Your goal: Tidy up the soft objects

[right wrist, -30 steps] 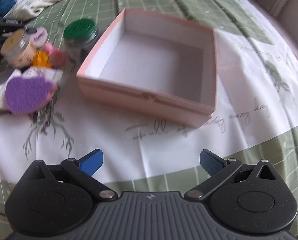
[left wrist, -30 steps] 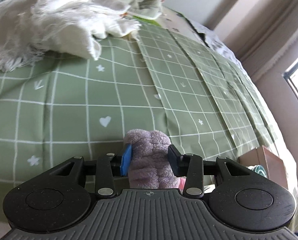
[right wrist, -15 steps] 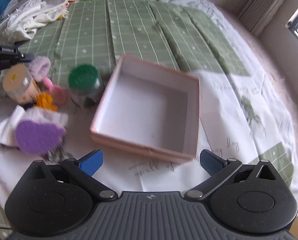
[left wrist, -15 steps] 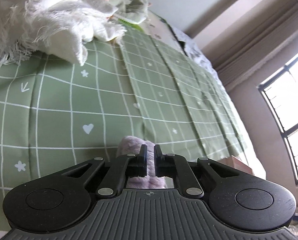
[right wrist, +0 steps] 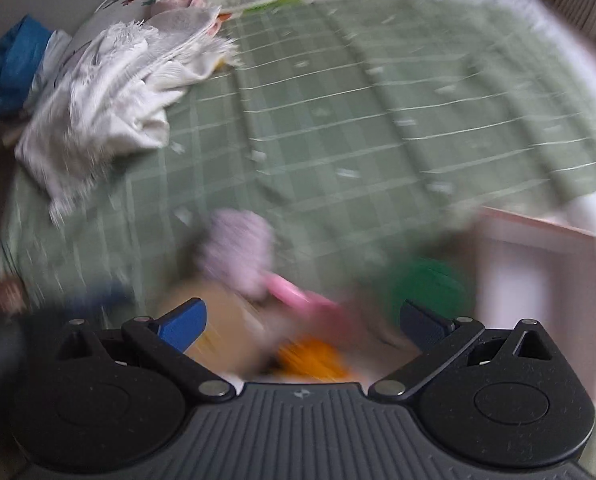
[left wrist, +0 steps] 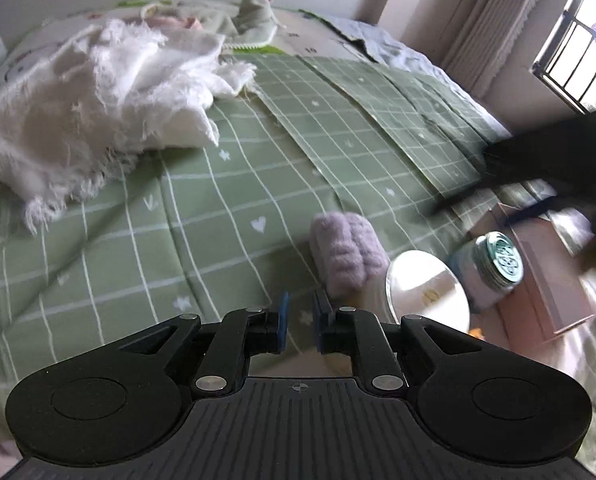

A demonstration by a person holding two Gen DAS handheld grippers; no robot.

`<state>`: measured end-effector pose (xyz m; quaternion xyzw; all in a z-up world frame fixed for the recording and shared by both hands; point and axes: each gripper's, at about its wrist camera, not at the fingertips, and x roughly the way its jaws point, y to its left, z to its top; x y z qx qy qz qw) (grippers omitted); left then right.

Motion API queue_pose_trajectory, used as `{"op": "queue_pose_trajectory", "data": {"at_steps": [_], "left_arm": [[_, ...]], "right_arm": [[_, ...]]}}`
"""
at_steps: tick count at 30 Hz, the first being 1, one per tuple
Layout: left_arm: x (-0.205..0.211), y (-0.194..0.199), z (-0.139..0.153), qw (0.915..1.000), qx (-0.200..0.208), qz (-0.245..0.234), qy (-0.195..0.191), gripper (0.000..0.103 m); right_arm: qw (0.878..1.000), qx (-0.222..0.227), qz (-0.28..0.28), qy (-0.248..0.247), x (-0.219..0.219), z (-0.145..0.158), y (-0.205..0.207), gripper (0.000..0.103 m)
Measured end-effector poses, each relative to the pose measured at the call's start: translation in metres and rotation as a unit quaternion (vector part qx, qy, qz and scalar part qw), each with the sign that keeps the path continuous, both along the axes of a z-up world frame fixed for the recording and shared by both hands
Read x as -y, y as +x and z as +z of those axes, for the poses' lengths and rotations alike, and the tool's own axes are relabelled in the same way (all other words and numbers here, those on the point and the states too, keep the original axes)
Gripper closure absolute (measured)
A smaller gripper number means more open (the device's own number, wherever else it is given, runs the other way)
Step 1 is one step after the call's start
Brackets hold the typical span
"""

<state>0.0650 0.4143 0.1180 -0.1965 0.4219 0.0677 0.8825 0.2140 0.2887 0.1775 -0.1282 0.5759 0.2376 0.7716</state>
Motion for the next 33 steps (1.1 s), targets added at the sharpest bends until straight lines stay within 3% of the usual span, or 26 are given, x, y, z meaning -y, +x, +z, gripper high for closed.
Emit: {"op": "queue_pose_trajectory", "data": {"at_steps": [4,6,7,8,11,17,22,27,29,33], "left_arm": [[0.0,0.009,-0.006,0.9998,-0.017,-0.003,-0.007,0.088],[0.0,0.011,-0.009,0.9997,-0.021,-0.007,-0.008,0.088],[-0.001,0.01,-0.009,0.9997,-0.021,-0.008,-0.009,0.088],[-0.002,0.009,-0.01,0.9997,-0.02,-0.006,-0.011,0.088],[-0.007,0.009,-0.016,0.9995,-0.026,0.005,-0.019,0.088],[-0.001,0.006,-0.026,0.999,-0.039,0.008,-0.02,0.088],[0.02,-0.012,-0.046,0.9942,-0.066,-0.002,-0.085,0.088],[0.051,-0.032,-0.025,0.9976,-0.054,-0.023,-0.037,0.088],[0.065,-0.034,-0.018,0.9965,-0.061,-0.056,-0.004,0.087],[0.092,-0.044,-0.017,0.9794,-0.106,-0.149,0.085,0.084]], "right_arm": [[0.999,-0.033,-0.022,-0.03,-0.074,-0.054,0.027,0.004],[0.996,-0.033,-0.004,-0.087,-0.101,-0.08,0.027,0.019],[0.993,-0.029,0.01,-0.117,-0.109,-0.09,0.025,0.052],[0.991,-0.029,0.026,-0.13,-0.112,-0.095,0.021,0.068],[0.994,0.001,0.047,-0.098,-0.101,-0.073,0.013,0.068],[0.992,0.074,0.074,-0.069,-0.04,0.009,-0.006,0.069],[0.989,0.086,0.098,-0.068,0.051,0.049,-0.026,0.069],[0.982,0.074,0.116,-0.126,0.16,0.024,-0.053,0.068],[0.98,0.069,0.122,-0.142,0.204,0.005,-0.06,0.068],[0.986,0.032,0.099,-0.129,0.282,-0.036,-0.066,0.068]]}}
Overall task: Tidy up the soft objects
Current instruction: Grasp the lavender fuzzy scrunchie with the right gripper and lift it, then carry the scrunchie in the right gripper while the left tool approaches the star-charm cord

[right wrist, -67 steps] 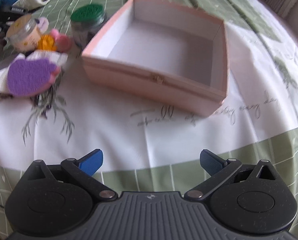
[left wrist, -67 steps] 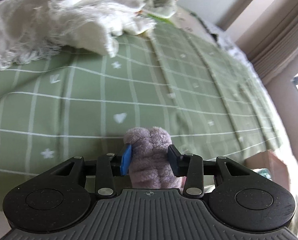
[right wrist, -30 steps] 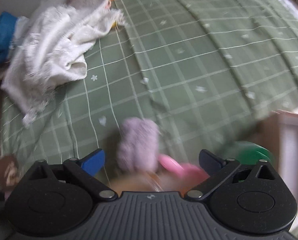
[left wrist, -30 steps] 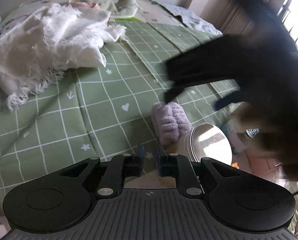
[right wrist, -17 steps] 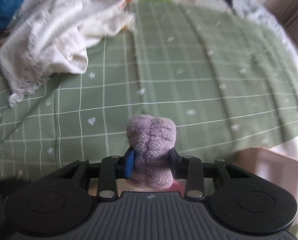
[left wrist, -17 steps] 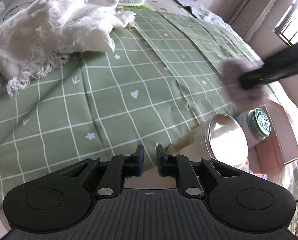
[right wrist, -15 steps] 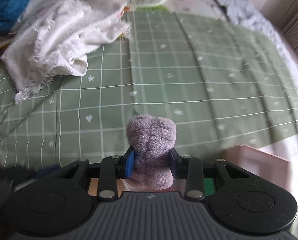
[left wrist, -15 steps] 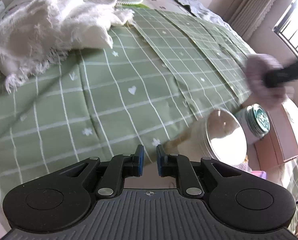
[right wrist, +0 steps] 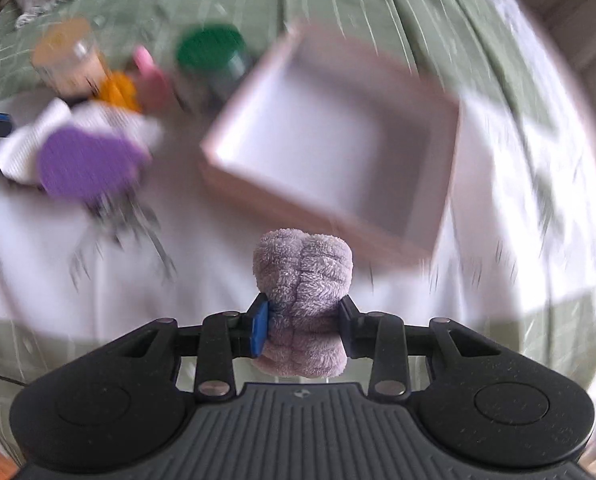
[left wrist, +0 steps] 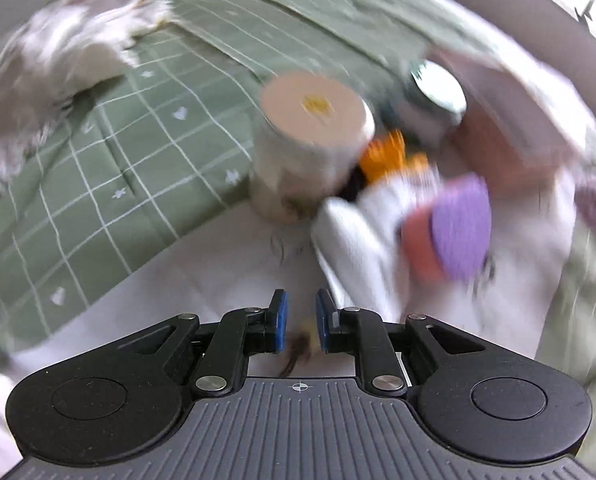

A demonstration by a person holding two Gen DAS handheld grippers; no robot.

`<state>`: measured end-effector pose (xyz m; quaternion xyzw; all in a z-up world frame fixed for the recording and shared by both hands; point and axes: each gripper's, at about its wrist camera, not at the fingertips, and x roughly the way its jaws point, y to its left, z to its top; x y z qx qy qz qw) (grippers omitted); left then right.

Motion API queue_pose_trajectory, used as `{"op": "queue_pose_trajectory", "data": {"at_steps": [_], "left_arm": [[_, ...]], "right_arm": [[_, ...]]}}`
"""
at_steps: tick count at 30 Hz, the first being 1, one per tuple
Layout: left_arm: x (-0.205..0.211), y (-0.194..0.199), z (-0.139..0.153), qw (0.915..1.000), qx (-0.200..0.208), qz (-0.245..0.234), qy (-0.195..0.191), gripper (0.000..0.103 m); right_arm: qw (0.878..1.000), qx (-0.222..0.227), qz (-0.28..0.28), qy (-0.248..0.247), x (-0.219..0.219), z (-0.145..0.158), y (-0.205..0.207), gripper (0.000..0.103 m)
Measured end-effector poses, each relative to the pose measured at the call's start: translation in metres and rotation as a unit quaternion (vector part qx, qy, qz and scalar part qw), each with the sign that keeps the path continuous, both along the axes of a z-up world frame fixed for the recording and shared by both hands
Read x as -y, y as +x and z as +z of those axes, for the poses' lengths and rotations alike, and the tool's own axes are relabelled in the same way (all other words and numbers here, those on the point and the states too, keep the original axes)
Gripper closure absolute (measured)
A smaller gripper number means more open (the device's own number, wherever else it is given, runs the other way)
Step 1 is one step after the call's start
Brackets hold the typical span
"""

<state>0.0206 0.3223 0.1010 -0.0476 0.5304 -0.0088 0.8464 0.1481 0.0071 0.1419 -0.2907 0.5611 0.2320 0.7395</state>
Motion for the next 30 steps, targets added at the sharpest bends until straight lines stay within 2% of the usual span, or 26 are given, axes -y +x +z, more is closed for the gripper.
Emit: {"op": "queue_pose_trajectory", "data": {"at_steps": [2,5,8,13,16,20,26,30], "left_arm": [[0.005,-0.006,-0.003,0.9981,-0.011,-0.058,0.019,0.084],[0.006,-0.012,-0.008,0.9909,-0.025,-0.118,0.058,0.084],[0.0,-0.009,-0.016,0.9861,-0.035,-0.146,0.071,0.084],[-0.006,0.001,-0.036,0.9865,-0.062,-0.146,0.039,0.085],[-0.005,0.003,-0.044,0.9884,-0.057,-0.14,0.019,0.087],[0.001,0.004,-0.045,0.9846,-0.072,-0.153,-0.043,0.084],[0.056,0.0,-0.044,0.9856,-0.06,-0.149,-0.053,0.085],[0.101,0.006,-0.047,0.9902,-0.041,-0.115,-0.068,0.086]], "right_arm": [[1.0,0.001,-0.025,0.008,0.029,-0.016,-0.004,0.068],[0.998,-0.004,-0.059,0.022,0.056,-0.038,-0.011,0.068],[0.996,-0.015,-0.068,0.049,0.061,-0.046,-0.019,0.068],[0.995,0.0,-0.047,0.09,0.052,-0.033,-0.024,0.065],[0.995,-0.003,-0.041,0.086,0.048,-0.035,-0.025,0.065],[0.996,-0.013,-0.054,0.076,0.051,-0.041,-0.021,0.065],[0.996,-0.006,-0.063,0.07,0.055,-0.04,-0.021,0.065],[0.996,-0.003,-0.067,0.065,0.055,-0.039,-0.021,0.065]]}}
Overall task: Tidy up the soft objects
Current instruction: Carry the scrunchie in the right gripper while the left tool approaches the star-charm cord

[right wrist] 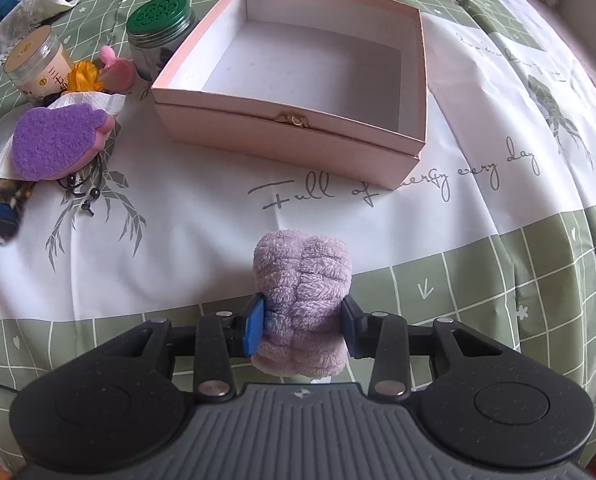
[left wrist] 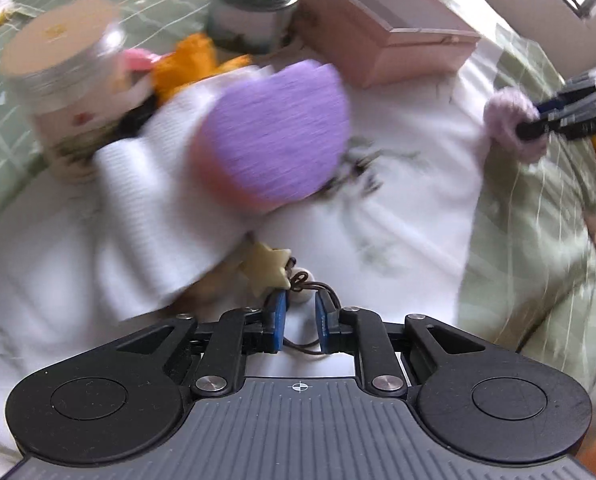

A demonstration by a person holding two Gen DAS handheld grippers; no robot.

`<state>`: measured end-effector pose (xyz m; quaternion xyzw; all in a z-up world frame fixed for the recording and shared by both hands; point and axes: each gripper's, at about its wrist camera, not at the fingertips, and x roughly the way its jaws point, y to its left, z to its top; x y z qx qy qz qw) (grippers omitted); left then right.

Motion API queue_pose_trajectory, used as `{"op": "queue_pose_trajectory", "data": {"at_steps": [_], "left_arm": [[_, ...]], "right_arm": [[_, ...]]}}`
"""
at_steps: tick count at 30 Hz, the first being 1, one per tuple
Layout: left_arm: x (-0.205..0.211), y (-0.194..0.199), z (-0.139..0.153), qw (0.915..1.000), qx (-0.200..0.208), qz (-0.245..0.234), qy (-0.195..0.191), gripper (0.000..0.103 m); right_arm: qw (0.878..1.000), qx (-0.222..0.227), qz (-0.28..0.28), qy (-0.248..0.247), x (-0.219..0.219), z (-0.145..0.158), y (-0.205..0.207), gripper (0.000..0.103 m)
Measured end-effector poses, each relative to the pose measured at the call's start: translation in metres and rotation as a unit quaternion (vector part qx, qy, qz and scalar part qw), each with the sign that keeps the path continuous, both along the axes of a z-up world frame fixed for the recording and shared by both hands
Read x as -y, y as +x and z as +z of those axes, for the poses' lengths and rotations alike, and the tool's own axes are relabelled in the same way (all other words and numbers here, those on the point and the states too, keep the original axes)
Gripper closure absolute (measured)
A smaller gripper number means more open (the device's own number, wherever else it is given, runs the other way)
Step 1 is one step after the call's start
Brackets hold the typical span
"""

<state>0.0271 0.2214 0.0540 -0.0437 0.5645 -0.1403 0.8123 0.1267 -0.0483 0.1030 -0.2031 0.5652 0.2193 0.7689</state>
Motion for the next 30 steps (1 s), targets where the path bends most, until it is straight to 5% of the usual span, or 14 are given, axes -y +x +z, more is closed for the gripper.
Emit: {"op": "queue_pose_trajectory", "data": {"at_steps": [4,10,16,25,30], "left_arm": [[0.04,0.004,-0.007,0.9994,0.02,-0.002,-0.029,0.086],[0.07,-0.003,-0.009,0.9977,0.058,-0.024,0.025,0.087],[0.053,-0.012,-0.009,0.9941,0.092,0.026,-0.051,0.095],[0.044,-0.017,0.015,0.9829,0.159,0.05,-0.079,0.096],[0.027,-0.016,0.017,0.9801,0.159,0.082,-0.085,0.095]], "right_arm": [[1.0,0.0,-0.002,-0.005,0.001,-0.001,-0.001,0.065],[1.0,-0.005,-0.007,-0.01,0.001,-0.007,0.001,0.064],[1.0,-0.004,-0.007,-0.01,0.0,-0.006,0.001,0.064],[1.0,-0.005,-0.012,-0.014,0.002,-0.008,0.002,0.063],[1.0,-0.006,-0.011,-0.016,0.003,-0.009,0.003,0.063]]}}
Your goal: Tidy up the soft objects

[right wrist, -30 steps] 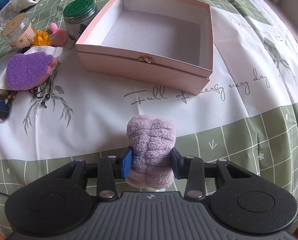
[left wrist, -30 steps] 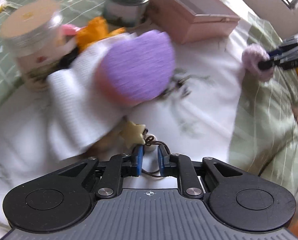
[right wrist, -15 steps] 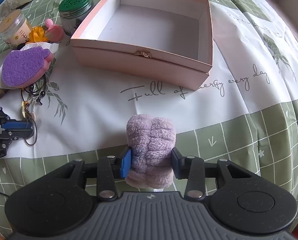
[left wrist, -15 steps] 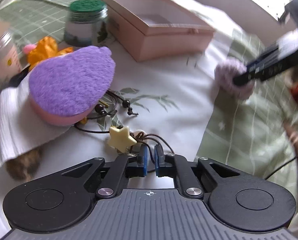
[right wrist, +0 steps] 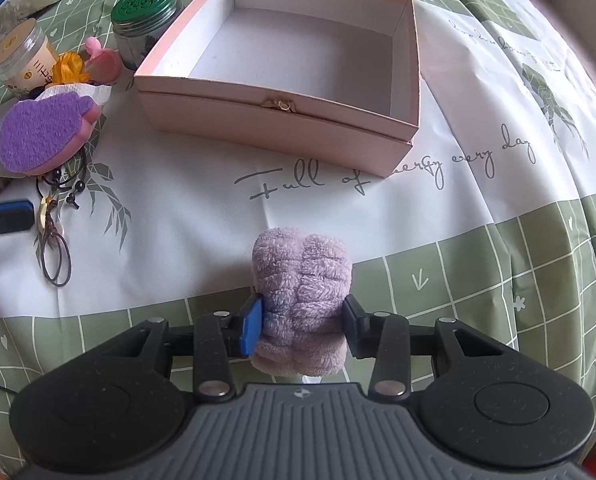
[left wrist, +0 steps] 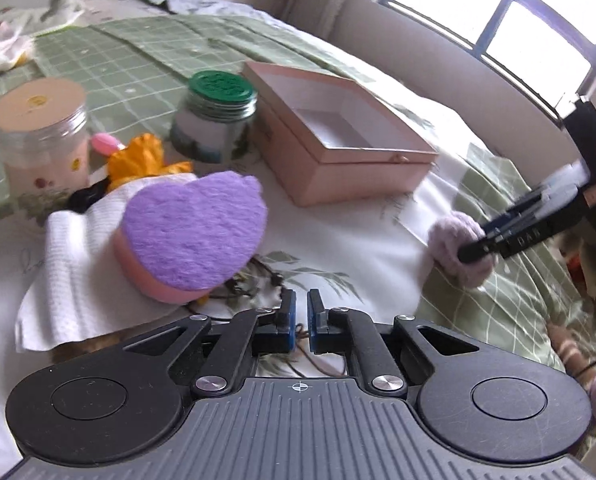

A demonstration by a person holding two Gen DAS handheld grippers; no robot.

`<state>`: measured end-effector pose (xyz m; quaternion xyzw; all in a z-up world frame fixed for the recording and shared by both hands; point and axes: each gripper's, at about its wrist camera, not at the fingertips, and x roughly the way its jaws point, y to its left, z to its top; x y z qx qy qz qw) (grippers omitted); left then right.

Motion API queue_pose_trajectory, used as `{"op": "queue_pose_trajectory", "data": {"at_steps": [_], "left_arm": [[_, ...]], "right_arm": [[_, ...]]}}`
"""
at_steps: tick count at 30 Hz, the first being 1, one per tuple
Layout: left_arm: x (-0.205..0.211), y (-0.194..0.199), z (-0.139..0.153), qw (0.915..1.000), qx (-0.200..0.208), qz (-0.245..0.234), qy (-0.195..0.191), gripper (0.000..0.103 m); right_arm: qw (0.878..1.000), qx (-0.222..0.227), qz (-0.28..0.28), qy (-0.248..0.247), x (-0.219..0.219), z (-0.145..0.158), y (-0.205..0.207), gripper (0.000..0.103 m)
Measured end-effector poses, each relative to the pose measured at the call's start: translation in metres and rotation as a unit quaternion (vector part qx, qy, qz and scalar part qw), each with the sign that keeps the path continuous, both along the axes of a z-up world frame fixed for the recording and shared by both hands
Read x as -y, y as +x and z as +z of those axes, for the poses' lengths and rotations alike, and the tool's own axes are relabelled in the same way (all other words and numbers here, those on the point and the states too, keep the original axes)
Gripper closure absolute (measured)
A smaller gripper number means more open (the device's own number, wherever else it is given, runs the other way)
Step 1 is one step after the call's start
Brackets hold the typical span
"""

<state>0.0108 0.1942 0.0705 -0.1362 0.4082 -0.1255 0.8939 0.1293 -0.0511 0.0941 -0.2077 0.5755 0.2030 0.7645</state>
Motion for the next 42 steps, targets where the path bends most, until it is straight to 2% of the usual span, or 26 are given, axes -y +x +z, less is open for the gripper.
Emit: {"op": "queue_pose_trajectory", "data": {"at_steps": [3,4,5,7,9,10,13,16,18,20,27,34,36,38,42], "left_arm": [[-0.003,0.005,-0.006,0.9993,-0.022,0.001,-0.03,0.092],[0.0,0.006,-0.007,0.9992,-0.027,-0.005,-0.028,0.091],[0.007,0.005,-0.006,0.9995,-0.022,-0.018,-0.015,0.091],[0.026,0.001,-0.006,0.9984,-0.009,-0.036,0.044,0.087],[0.041,-0.002,-0.006,0.993,-0.014,-0.017,0.116,0.087],[0.042,-0.005,-0.006,0.9921,-0.016,0.008,0.124,0.087],[0.028,-0.006,-0.009,0.9883,-0.043,0.1,0.107,0.085],[0.018,0.001,-0.015,0.985,-0.068,0.136,0.082,0.085],[0.018,0.009,-0.016,0.9864,-0.074,0.139,0.048,0.085],[0.025,0.015,-0.018,0.9883,-0.07,0.13,0.038,0.085],[0.056,0.021,-0.021,0.9927,-0.055,0.077,0.076,0.085],[0.062,0.016,-0.005,0.9912,-0.042,0.075,0.101,0.085],[0.064,0.015,0.002,0.9898,-0.026,0.082,0.113,0.084],[0.064,0.015,0.006,0.9858,-0.013,0.11,0.126,0.084],[0.054,0.03,-0.001,0.9813,-0.044,0.159,0.099,0.084]], "right_arm": [[1.0,-0.002,0.004,-0.006,-0.002,-0.004,0.0,0.063],[1.0,-0.002,0.008,-0.01,-0.004,-0.005,0.0,0.063],[1.0,-0.002,0.011,-0.013,-0.005,-0.006,-0.001,0.063],[1.0,-0.002,0.015,-0.015,-0.006,-0.008,-0.001,0.063],[1.0,-0.003,0.016,-0.016,-0.006,-0.008,-0.002,0.063],[1.0,-0.003,0.016,-0.016,-0.006,-0.008,-0.002,0.063],[1.0,-0.001,0.016,-0.016,-0.006,-0.007,-0.002,0.063],[1.0,-0.002,0.019,-0.014,-0.008,-0.008,-0.002,0.062],[1.0,-0.003,0.023,-0.014,-0.009,-0.009,-0.003,0.062],[1.0,-0.002,0.027,-0.015,-0.01,-0.01,-0.004,0.062],[1.0,-0.001,0.023,-0.014,-0.009,-0.008,-0.003,0.061],[0.999,-0.002,0.027,-0.016,-0.011,-0.011,-0.003,0.06],[1.0,-0.002,0.027,-0.016,-0.011,-0.01,-0.003,0.06],[1.0,-0.001,0.027,-0.015,-0.011,-0.01,-0.004,0.06],[0.999,0.002,0.029,-0.013,-0.012,-0.008,-0.005,0.06]]}}
